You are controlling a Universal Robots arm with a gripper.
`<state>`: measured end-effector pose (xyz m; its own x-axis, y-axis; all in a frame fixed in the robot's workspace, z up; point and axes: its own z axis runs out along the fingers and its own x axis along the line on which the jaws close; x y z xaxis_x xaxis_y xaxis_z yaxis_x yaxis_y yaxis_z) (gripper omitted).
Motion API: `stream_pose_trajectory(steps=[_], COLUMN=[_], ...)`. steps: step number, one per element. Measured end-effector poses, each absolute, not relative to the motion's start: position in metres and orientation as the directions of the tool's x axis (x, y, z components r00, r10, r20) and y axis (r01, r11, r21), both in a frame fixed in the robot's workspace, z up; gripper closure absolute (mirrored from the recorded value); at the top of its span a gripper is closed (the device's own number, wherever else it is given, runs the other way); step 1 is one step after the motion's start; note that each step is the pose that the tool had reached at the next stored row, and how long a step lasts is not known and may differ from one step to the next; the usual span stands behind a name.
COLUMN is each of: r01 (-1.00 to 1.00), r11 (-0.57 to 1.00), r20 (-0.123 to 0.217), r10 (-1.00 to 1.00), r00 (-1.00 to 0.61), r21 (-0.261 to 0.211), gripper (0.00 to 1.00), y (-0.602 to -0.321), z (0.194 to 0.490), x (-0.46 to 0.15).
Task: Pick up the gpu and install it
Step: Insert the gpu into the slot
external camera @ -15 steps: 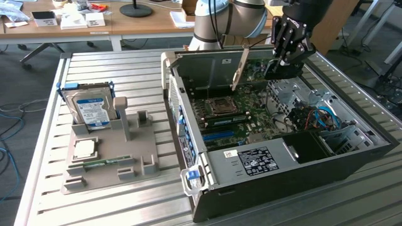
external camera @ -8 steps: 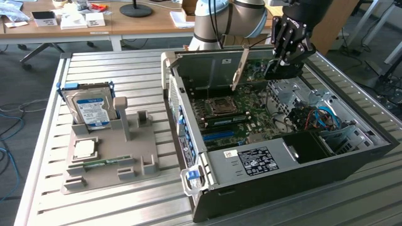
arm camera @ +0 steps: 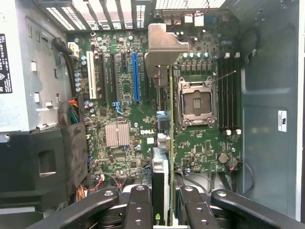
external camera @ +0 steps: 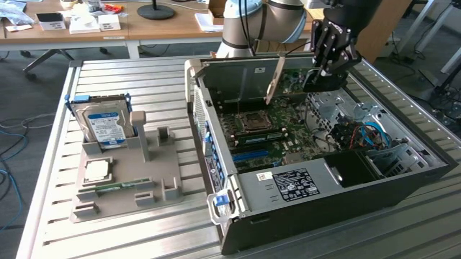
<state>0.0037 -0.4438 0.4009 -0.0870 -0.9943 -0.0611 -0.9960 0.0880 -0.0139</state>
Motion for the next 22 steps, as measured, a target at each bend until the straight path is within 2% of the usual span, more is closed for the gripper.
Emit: stream_pose_trajectory(steps=[10,22], r01=[-0.996,-0.996], r11=[0.088,0.088], r20=[-0.061,-0.061], r10=[-0.994,-0.994], r00=[-0.087,-0.087], r21=[-0.014,-0.014], gripper=[0.73,0.73], y=[-0.444,-0.444], z=[0.387,0.385], x=[0.004,0.004])
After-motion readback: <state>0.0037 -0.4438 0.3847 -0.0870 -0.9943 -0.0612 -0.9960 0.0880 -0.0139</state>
